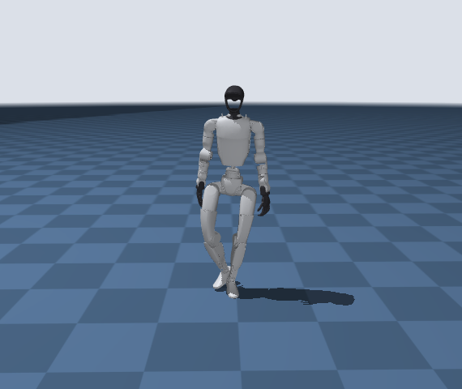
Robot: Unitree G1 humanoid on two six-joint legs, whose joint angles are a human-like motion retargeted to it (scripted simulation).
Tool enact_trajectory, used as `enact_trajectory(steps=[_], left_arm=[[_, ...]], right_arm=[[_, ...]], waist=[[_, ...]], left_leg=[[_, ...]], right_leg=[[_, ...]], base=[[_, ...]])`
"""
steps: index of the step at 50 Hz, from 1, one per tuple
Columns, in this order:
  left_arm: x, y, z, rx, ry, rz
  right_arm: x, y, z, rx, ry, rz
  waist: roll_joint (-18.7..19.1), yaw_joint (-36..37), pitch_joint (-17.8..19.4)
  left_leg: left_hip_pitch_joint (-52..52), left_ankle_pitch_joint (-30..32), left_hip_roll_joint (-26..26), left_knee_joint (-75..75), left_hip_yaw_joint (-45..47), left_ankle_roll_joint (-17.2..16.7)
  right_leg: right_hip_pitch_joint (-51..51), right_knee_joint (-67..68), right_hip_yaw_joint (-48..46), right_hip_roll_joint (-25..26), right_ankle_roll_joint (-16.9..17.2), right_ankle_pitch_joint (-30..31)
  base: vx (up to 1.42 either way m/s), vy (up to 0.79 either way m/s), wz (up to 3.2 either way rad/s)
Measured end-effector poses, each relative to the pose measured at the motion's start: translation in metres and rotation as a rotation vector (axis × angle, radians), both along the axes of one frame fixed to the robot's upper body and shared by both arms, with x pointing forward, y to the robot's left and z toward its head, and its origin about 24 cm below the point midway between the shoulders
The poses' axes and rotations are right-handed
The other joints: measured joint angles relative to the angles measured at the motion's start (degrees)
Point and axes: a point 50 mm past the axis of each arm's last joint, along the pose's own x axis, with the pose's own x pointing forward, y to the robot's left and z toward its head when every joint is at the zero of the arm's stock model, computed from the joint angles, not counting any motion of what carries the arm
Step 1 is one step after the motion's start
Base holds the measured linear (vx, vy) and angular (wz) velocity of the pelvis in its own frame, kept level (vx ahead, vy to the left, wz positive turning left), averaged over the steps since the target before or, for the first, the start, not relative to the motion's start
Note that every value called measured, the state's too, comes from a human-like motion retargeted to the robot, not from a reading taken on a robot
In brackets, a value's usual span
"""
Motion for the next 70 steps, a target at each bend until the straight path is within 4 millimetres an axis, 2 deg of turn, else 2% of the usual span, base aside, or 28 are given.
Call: enact_trajectory(steps=[5, 8, 10, 12, 16, 18, 20, 23, 26, 30, 33, 35, 37, 38, 39, 40, 41, 42, 45, 49, 52, 55, 60, 63, 65, 66, 70], left_arm=[[0.038, 0.015, 0.015, 0.079, -0.123, -0.167], [0.046, 0.021, 0.019, 0.106, -0.166, -0.183], [0.044, 0.024, 0.019, 0.109, -0.162, -0.166], [0.037, 0.027, 0.017, 0.105, -0.135, -0.127], [0.007, 0.021, 0.006, 0.079, -0.052, -0.045], [-0.013, 0.018, 0.001, 0.061, 0.007, -0.013], [-0.032, 0.014, -0.004, 0.047, 0.066, 0.003], [-0.057, 0.013, -0.007, 0.043, 0.146, 0.001], [-0.079, 0.014, -0.008, 0.043, 0.223, 0.018], [-0.103, 0.010, -0.009, 0.011, 0.318, 0.070], [-0.118, 0.004, -0.008, -0.021, 0.385, 0.102], [-0.122, -0.002, -0.009, -0.034, 0.409, 0.102], [-0.123, -0.001, -0.008, -0.036, 0.416, 0.100], [-0.120, 0.003, -0.008, -0.034, 0.413, 0.101], [-0.119, 0.005, -0.008, -0.034, 0.410, 0.098], [-0.117, 0.007, -0.007, -0.035, 0.408, 0.092], [-0.114, 0.007, -0.007, -0.033, 0.402, 0.085], [-0.111, 0.008, -0.007, -0.031, 0.393, 0.080], [-0.094, 0.011, -0.007, -0.016, 0.340, 0.066], [-0.061, 0.016, -0.006, 0.009, 0.237, 0.027], [-0.036, 0.018, -0.003, 0.043, 0.157, 0.013], [-0.011, 0.018, 0.002, 0.050, 0.078, -0.011], [0.035, 0.020, 0.014, 0.066, -0.074, -0.094], [0.053, 0.020, 0.021, 0.087, -0.165, -0.133], [0.060, 0.019, 0.024, 0.096, -0.211, -0.148], [0.061, 0.018, 0.024, 0.096, -0.220, -0.151], [0.054, 0.011, 0.020, 0.071, -0.188, -0.159]], right_arm=[[-0.030, 0.001, 0.002, 0.023, 0.115, -0.089], [-0.043, 0.003, 0.003, 0.034, 0.175, -0.090], [-0.050, 0.006, 0.005, 0.056, 0.227, -0.074], [-0.052, 0.009, 0.005, 0.092, 0.273, -0.037], [-0.045, 0.008, 0.005, 0.122, 0.279, 0.029], [-0.037, 0.005, 0.004, 0.099, 0.252, 0.053], [-0.026, 0.003, 0.003, 0.074, 0.209, 0.068], [-0.007, 0.007, 0.001, 0.070, 0.143, 0.058], [0.015, 0.013, 0.001, 0.094, 0.081, 0.057], [0.052, 0.021, 0.004, 0.109, -0.019, 0.081], [0.077, 0.030, 0.007, 0.123, -0.100, 0.123], [0.091, 0.033, 0.009, 0.136, -0.155, 0.151], [0.104, 0.038, 0.012, 0.154, -0.205, 0.192], [0.111, 0.042, 0.014, 0.165, -0.231, 0.219], [0.116, 0.045, 0.015, 0.172, -0.248, 0.243], [0.120, 0.048, 0.016, 0.177, -0.262, 0.267], [0.121, 0.049, 0.017, 0.180, -0.271, 0.293], [0.122, 0.051, 0.017, 0.179, -0.282, 0.318], [0.120, 0.052, 0.016, 0.103, -0.339, 0.344], [0.112, 0.043, 0.013, -0.018, -0.416, 0.281], [0.098, 0.033, 0.010, -0.035, -0.372, 0.257], [0.076, 0.023, 0.005, -0.018, -0.286, 0.202], [0.044, 0.003, 0.002, 0.018, -0.197, 0.103], [0.028, -0.012, 0.002, -0.011, -0.161, 0.107], [0.018, -0.019, 0.003, -0.027, -0.134, 0.109], [0.013, -0.021, 0.003, -0.029, -0.112, 0.105], [-0.003, -0.023, 0.003, -0.015, -0.024, 0.070]], waist=[[-3.2, -1.3, 0.4], [-5.8, -1.1, 1.4], [-6.9, -0.7, 2.0], [-7.2, 0.3, 2.0], [-7.3, 0.8, 3.2], [-7.2, 1.2, 3.3], [-7.7, 1.3, 3.5], [-8.5, 2.5, 3.6], [-9.7, 4.5, 4.0], [-9.6, 6.0, 4.4], [-9.3, 6.1, 3.4], [-9.0, 4.3, 2.0], [-9.3, 4.1, 2.2], [-10.3, 4.9, 3.0], [-10.3, 5.6, 3.4], [-9.9, 6.2, 3.5], [-9.5, 5.8, 3.1], [-9.2, 5.6, 2.8], [-8.6, 5.1, 2.9], [-6.7, 3.6, 2.4], [-3.7, 0.5, 2.2], [-2.1, -1.3, 1.9], [-2.3, -1.1, 2.7], [-3.0, -0.3, 3.1], [-3.6, -0.1, 3.4], [-3.6, 0.0, 3.3], [-3.9, 0.0, 3.4]], left_leg=[[2.7, -1.7, -3.1, -0.9, 0.3, 1.6], [4.9, -3.8, -4.9, 0.6, 0.4, 3.2], [6.7, -5.9, -4.5, 2.7, 0.8, 3.3], [7.7, -8.2, -3.2, 5.3, 2.0, 3.3], [11.2, -11.0, -1.1, 10.3, 3.7, 3.3], [11.9, -9.5, -0.2, 13.7, 5.2, 3.3], [10.9, -5.2, 0.9, 19.4, 6.0, 3.3], [5.1, 0.0, 2.0, 31.4, 4.1, 3.3], [0.6, -7.5, 4.4, 40.5, 3.6, 3.3], [-3.7, -19.7, 5.8, 41.3, 5.2, 3.3], [-7.7, -21.0, -0.2, 32.4, 4.4, 3.3], [-10.2, -17.9, -7.0, 23.0, 0.3, 2.7], [-10.3, -19.2, -8.2, 19.6, -2.6, 3.2], [-8.6, -24.6, -3.5, 23.7, 2.8, 3.3], [-6.9, -27.5, -1.4, 24.2, 5.3, 3.3], [-5.3, -29.2, -0.5, 22.7, 6.3, 3.3], [-5.6, -29.8, -1.7, 21.9, 3.1, 3.3], [-5.6, -30.2, -2.1, 21.4, 1.5, 3.3], [-3.7, -30.1, 0.5, 20.0, 4.3, 3.3], [-1.8, -28.2, 0.5, 14.5, 0.9, 3.3], [-1.6, -27.0, 2.1, 12.7, -3.6, 3.3], [-0.5, -26.2, 3.0, 10.4, -4.4, 3.3], [3.1, -24.7, 2.1, 5.4, -3.0, 3.3], [6.7, -25.1, 1.2, 1.6, 0.0, 3.3], [9.0, -25.4, 0.5, -0.7, 2.2, 3.3], [9.5, -25.7, 0.8, -1.0, 3.1, 3.3], [11.4, -26.9, 1.6, 0.5, 4.6, 3.3]], right_leg=[[-5.5, -8.7, 4.9, -0.7, -1.7, -4.8], [-5.7, -14.0, 9.1, -0.2, -2.1, -5.2], [-4.2, -16.6, 8.7, 0.5, -7.1, -2.1], [-2.4, -16.0, 6.6, 1.1, -9.9, -3.2], [1.3, -16.2, 12.6, 4.4, -10.1, -5.4], [4.2, -17.9, 12.5, 5.0, -10.8, -6.5], [6.3, -19.5, 13.9, 5.5, -11.4, -7.1], [9.0, -22.7, 13.6, 4.8, -11.2, -6.8], [11.1, -25.2, 15.0, 5.2, -12.2, -7.0], [13.3, -28.4, 14.9, 5.4, -12.3, -6.6], [13.6, -31.2, 13.4, 3.6, -10.2, -5.0], [13.0, -32.4, 10.4, 1.5, -8.0, -4.5], [14.3, -33.0, 10.2, 2.0, -7.7, -5.5], [15.7, -33.1, 11.1, 3.1, -8.8, -6.7], [16.8, -33.1, 11.9, 4.1, -9.3, -7.5], [17.6, -33.1, 12.5, 5.1, -9.4, -8.0], [17.6, -32.6, 11.5, 5.6, -9.0, -8.4], [17.5, -31.8, 10.9, 5.9, -8.5, -8.7], [16.0, -25.6, 8.7, 5.8, -5.6, -8.2], [9.6, -12.2, 5.8, 5.3, 1.6, -1.1], [3.9, -1.8, 2.5, 5.1, 3.2, -2.5], [-1.3, 3.7, 1.2, 4.5, 2.0, -4.7], [-10.0, 5.4, 5.8, 4.5, -1.6, -15.5], [-12.4, 2.2, 8.9, 5.5, -3.2, -20.3], [-13.2, 0.0, 12.2, 6.9, -4.1, -22.3], [-12.4, 0.6, 11.7, 6.9, -3.3, -23.7], [-8.2, -3.1, 11.9, 8.3, -3.6, -29.4]], base=[[0.29, -0.06, 0.14], [0.36, -0.16, 0.03], [0.39, -0.25, -0.17], [0.43, -0.24, -0.38], [0.52, -0.22, -0.04], [0.45, -0.12, -0.20], [0.37, -0.11, -0.05], [0.36, -0.10, 0.06], [0.34, -0.24, -0.17], [0.16, 0.07, -0.02], [0.06, 0.51, 0.35], [0.07, 0.49, 0.89], [0.38, -0.15, -0.08], [0.50, -0.63, -0.96], [0.46, -0.59, -1.14], [0.34, -0.18, -0.61], [0.27, 0.02, -0.29], [0.24, 0.09, -0.19], [0.20, 0.08, -0.16], [0.20, 0.06, 0.12], [0.17, 0.04, 0.35], [0.20, 0.02, 0.00], [0.21, 0.01, -0.30], [0.25, 0.01, -0.43], [0.22, 0.01, -0.21], [0.27, -0.03, -0.13], [0.31, -0.13, -0.03]])
